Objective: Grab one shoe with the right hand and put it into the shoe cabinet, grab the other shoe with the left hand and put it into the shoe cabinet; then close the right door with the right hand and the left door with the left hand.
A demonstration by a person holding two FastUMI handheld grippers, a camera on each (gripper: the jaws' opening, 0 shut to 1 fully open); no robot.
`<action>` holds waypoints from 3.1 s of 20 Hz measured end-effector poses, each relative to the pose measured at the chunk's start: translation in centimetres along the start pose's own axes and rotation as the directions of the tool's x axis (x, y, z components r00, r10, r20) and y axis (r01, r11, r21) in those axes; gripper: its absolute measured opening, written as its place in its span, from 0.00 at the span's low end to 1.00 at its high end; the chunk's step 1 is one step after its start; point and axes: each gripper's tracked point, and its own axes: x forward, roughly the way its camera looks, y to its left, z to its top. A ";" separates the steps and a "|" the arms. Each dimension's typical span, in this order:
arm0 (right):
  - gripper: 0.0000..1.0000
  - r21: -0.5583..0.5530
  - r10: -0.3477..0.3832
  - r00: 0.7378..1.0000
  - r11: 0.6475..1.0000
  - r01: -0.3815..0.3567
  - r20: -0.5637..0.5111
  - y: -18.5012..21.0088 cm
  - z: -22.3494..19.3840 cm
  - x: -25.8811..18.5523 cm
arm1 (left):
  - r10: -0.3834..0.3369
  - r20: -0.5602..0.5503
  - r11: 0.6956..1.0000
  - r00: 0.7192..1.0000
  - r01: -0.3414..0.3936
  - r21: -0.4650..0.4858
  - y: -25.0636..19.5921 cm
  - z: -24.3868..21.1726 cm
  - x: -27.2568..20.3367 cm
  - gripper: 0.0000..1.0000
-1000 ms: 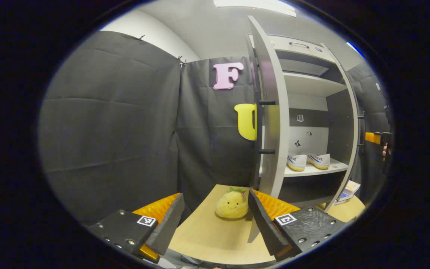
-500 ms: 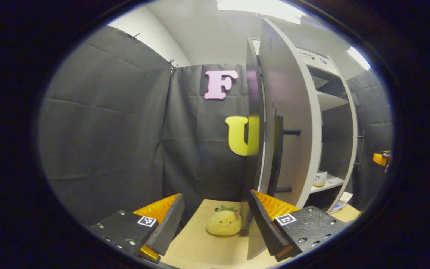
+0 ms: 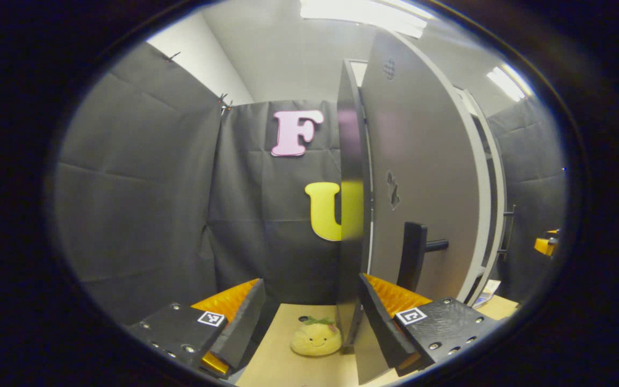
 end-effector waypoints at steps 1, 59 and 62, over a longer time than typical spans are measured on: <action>0.95 0.001 0.000 1.000 1.000 0.000 -0.009 -0.1 -0.2 0.0 | 0.000 0.004 1.000 1.000 0.000 0.016 -0.2 0.2 -0.1 0.98; 0.97 0.115 0.200 0.978 0.975 -0.191 -0.068 -8.7 -0.8 3.9 | 0.083 -0.023 0.995 0.996 -0.084 -0.053 -19.6 3.3 -7.3 0.94; 0.97 0.095 0.186 0.982 0.979 -0.182 -0.028 -6.9 1.0 2.3 | 0.046 0.005 0.999 0.999 -0.046 -0.027 -18.1 3.9 -10.0 0.94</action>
